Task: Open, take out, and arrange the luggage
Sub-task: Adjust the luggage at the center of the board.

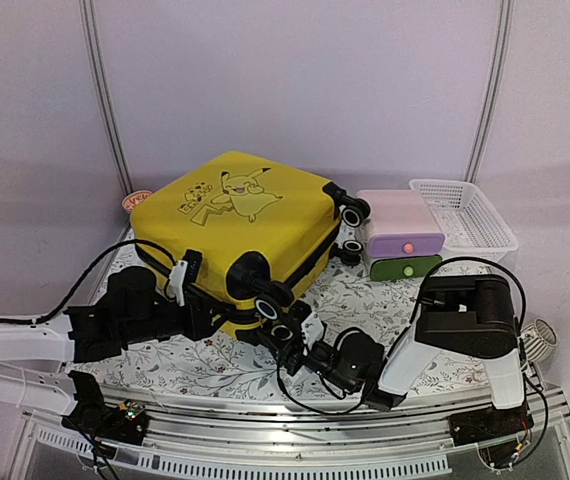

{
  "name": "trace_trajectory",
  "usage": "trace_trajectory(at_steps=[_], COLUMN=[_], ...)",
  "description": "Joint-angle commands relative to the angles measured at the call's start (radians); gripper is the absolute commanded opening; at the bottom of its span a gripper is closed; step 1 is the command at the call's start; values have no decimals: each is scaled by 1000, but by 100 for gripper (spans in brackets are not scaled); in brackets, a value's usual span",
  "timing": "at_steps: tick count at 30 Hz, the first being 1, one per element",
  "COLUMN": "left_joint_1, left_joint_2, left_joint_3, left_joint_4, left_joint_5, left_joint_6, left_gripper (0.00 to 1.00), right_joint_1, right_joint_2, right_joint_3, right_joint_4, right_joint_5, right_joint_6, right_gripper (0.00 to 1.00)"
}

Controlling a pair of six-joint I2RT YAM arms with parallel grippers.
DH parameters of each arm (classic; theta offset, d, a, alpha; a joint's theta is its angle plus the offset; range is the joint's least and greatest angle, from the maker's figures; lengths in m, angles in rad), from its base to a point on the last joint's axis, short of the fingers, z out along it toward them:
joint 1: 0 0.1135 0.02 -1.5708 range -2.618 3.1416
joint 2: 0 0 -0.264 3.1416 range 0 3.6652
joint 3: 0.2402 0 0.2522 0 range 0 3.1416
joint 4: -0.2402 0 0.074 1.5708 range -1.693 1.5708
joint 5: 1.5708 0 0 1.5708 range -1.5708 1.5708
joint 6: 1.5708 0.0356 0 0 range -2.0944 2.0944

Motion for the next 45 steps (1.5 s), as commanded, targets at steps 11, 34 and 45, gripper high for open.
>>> trace_trajectory(at_steps=[11,34,45], left_joint_1=[-16,-14,-13], left_joint_2=[-124,-249,-232], left_joint_3=[-18,2,17], left_joint_4=[47,-67,-70], left_joint_5=[-29,-102,-98], left_joint_6=[18,56,62], left_gripper=[38,39,39], right_joint_1=[-19,-10,-159], right_joint_2=[81,92,-34], right_joint_3=[81,73,-76], right_joint_4=[-37,30,3], right_joint_5=[38,122,-33], right_joint_6=[45,-49,11], right_gripper=[49,1,1])
